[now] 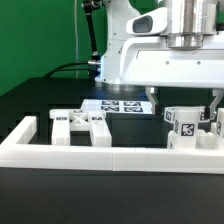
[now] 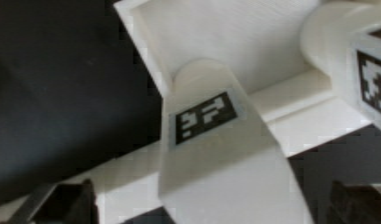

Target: Assemble chair

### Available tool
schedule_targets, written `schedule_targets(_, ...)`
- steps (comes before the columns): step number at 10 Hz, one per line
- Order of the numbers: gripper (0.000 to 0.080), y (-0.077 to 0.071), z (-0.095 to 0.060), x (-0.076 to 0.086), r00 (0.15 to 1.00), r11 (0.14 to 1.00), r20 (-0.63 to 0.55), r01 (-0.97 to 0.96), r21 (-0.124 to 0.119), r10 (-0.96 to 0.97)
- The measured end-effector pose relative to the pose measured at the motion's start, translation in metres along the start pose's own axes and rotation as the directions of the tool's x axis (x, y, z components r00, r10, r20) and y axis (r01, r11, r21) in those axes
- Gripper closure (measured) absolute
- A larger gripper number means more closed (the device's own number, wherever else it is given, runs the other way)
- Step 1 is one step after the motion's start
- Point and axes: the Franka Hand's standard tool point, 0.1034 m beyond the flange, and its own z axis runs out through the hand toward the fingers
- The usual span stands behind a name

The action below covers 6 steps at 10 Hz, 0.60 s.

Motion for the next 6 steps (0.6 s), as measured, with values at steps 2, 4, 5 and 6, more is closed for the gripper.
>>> schedule_targets(2, 0.015, 0.0006, 0.0005, -0.0006, 0.989, 0.989, 0.001, 0.147, -0.008, -0.147)
schedule_targets(4, 0.015, 0.0014, 0.0008, -0.0008, 0.976, 0.976, 0.003, 0.217, -0.008, -0.217)
schedule_targets(5, 0.015, 0.0009, 0.001, -0.0011, 0.971, 0.971, 0.003, 0.238, -0.011, -0.238)
schedule_targets(6, 0.0265, -0.0012, 0.0015, -0.0025, 0.977, 0.977, 0.004, 0.211, -0.011, -0.211)
